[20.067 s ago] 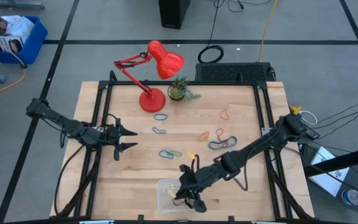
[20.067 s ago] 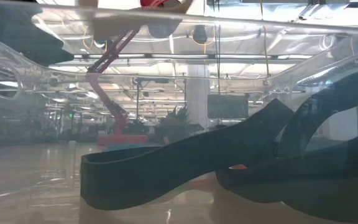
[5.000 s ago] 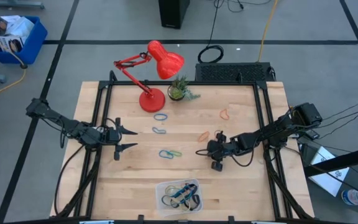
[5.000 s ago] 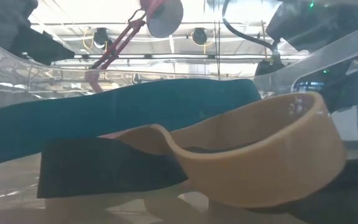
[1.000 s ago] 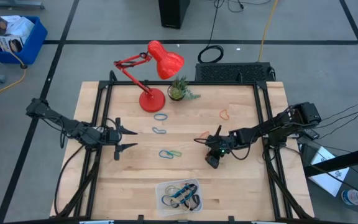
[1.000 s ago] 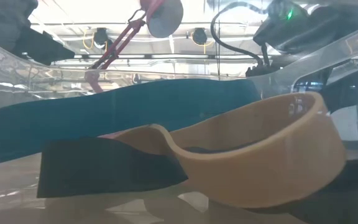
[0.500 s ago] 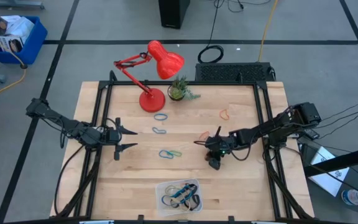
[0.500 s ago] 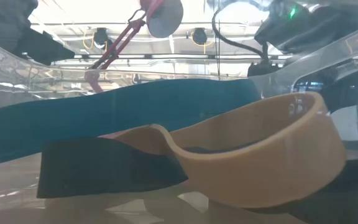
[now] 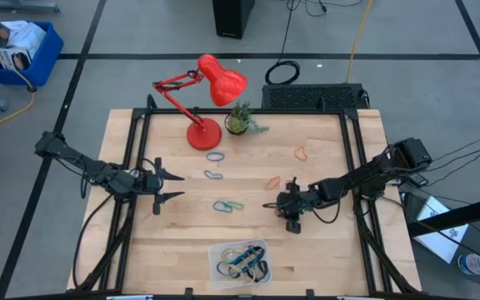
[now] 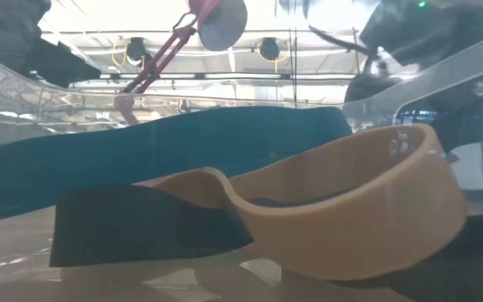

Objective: Pick and place rubber bands into bin
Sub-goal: Put the red rubber band into the transparent bin

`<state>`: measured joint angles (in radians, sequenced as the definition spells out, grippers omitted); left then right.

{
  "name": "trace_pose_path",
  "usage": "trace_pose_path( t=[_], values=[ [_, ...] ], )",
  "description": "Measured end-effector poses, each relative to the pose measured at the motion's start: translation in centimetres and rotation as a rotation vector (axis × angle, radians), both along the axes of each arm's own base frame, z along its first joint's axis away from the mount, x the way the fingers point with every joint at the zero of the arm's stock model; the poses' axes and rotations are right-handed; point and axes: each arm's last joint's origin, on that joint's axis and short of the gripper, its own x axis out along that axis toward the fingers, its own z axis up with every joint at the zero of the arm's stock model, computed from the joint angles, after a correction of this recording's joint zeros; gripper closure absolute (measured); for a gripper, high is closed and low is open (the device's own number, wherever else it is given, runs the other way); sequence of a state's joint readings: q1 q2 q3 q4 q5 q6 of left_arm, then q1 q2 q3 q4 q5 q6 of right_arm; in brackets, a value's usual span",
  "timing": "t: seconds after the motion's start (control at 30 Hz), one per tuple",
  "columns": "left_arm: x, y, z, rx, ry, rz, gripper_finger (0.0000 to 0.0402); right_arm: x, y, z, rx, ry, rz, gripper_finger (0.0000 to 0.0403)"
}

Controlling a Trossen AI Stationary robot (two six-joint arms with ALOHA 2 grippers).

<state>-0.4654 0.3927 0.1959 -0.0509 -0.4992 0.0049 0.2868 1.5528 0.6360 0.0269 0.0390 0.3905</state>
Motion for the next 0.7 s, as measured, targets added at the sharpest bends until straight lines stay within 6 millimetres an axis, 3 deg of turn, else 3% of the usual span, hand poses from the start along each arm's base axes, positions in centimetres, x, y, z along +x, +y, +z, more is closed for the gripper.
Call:
trace_pose_path(
  t=[0.27, 0.53, 0.7],
  values=[
    [0.0, 0.0, 0.0, 0.0, 0.0, 0.0, 0.0188, -1.4, 0.6, -1.0, -0.108, -0.001, 0.021, 0.0329],
    [0.0, 0.0, 0.0, 0.0, 0.0, 0.0, 0.0188, -2.7, 0.1, -2.2, -0.125, 0.051, 0.028, 0.0395],
    [0.0, 0.0, 0.0, 0.0, 0.0, 0.0, 0.0188, -3.0, 0.0, -2.5, -0.112, 0.062, 0.002, 0.04]
  ],
)
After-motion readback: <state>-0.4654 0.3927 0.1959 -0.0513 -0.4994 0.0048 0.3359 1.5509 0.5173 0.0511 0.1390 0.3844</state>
